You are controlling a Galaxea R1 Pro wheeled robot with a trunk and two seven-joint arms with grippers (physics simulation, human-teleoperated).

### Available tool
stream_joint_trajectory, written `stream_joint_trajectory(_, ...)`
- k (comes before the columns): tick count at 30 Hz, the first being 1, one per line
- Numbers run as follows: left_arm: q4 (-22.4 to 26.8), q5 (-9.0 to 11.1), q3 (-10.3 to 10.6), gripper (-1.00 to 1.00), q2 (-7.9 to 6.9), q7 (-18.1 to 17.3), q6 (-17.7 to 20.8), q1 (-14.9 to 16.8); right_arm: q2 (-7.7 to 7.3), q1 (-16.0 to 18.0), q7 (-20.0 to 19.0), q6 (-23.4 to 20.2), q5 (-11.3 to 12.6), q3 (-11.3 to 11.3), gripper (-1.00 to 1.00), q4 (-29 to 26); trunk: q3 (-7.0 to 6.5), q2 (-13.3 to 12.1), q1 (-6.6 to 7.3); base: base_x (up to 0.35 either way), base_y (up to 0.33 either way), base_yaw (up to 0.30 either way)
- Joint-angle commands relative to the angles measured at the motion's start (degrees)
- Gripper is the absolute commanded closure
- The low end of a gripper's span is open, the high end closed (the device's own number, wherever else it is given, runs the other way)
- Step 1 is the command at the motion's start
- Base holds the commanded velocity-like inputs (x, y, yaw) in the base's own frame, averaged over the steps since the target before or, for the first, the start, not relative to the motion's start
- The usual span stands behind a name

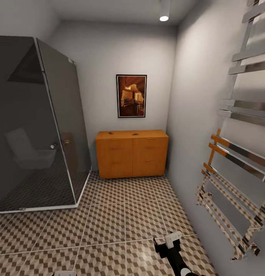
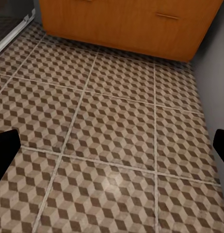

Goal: Take the four mousetraps from the cabinet in the bathroom and place them on the bathroom floor. Make sure all four end up on the same floor surface, and ensure that at least two of them are either under or directly next to the same bathroom sink.

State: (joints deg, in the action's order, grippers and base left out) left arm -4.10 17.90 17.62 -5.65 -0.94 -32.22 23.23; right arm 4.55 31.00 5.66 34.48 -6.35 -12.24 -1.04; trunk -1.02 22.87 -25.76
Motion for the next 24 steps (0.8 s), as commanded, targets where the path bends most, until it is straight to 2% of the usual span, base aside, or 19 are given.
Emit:
stream_joint_trajectory(1,-0.21,0.47,0.48,-1.00,0.03,-0.09,-0.30,0.06,0.01,0.03,0.59,0.06,-0.60,-0.15,-1.00,0.07,0.02,0.04,-0.02,0.000,0.000,0.000)
stream_joint_trajectory(24,-0.21,0.47,0.49,-1.00,0.03,-0.11,-0.30,0.06,0.09,0.03,0.48,0.04,-0.60,-0.15,-1.00,0.07,0.02,0.04,-0.02,0.000,0.000,0.000)
